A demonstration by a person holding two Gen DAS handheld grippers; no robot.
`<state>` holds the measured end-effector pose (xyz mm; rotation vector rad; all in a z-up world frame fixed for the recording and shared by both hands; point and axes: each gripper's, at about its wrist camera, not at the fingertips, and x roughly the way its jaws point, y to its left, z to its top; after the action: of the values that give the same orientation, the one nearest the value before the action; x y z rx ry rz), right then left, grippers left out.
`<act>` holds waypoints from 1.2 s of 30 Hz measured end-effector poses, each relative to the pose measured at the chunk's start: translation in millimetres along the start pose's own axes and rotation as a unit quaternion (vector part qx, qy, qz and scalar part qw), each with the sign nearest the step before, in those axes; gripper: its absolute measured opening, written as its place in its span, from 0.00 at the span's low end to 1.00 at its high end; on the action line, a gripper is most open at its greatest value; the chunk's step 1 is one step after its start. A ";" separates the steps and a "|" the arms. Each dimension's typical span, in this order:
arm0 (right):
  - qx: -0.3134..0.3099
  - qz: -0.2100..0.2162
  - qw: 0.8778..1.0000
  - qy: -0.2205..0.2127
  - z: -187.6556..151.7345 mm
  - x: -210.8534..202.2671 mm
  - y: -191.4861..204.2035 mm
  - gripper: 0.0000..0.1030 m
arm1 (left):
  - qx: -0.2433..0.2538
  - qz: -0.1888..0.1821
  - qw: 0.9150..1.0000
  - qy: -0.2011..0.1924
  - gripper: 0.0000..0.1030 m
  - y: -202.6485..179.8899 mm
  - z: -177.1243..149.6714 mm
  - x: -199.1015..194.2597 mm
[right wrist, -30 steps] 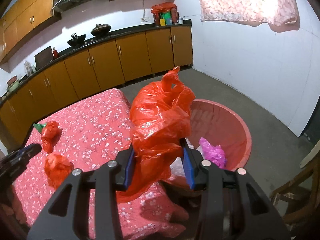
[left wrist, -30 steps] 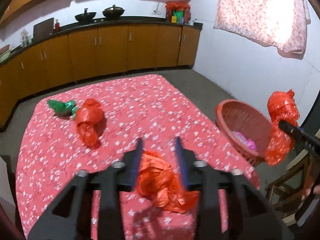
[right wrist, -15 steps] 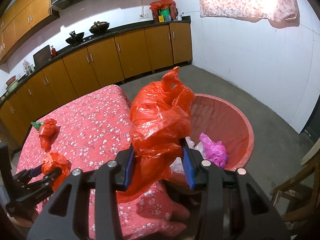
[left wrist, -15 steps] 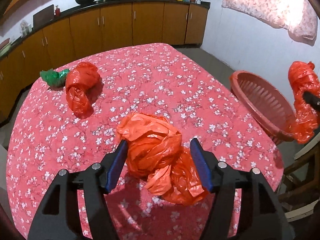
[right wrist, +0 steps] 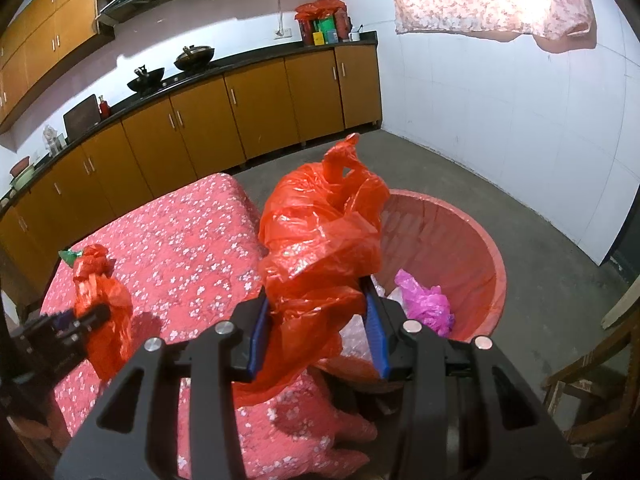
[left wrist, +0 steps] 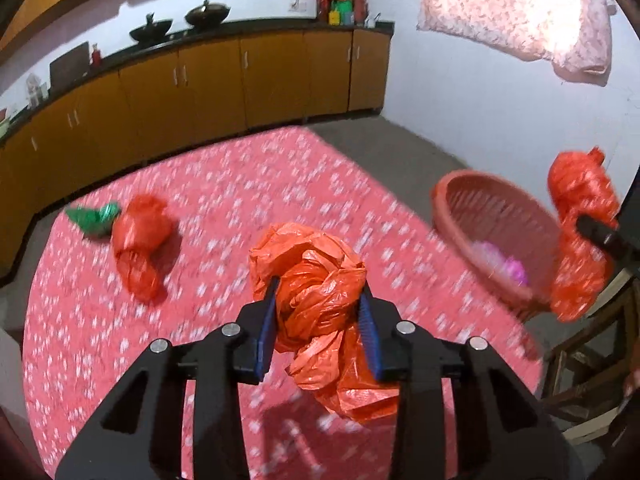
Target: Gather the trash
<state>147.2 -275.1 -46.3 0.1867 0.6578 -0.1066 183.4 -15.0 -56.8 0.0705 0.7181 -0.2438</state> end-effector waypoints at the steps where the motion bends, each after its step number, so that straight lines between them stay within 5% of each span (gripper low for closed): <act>1: 0.001 -0.002 1.000 -0.003 1.8 -1.0 -2.1 0.40 | 0.002 -0.004 1.000 -0.006 0.35 -3.8 5.1 -1.5; 15: 0.003 -0.038 0.999 -0.036 28.3 -10.6 -38.0 0.40 | 0.061 -0.088 0.992 -0.064 0.35 -90.3 66.5 -7.4; 36: 0.011 -0.078 0.997 -0.025 36.5 29.0 -92.0 0.39 | 0.113 -0.143 0.983 -0.031 0.36 -171.2 77.2 56.7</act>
<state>177.3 -373.7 -48.7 0.1526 0.6209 -0.2681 232.2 -203.4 -32.7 0.1749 0.6357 -0.6003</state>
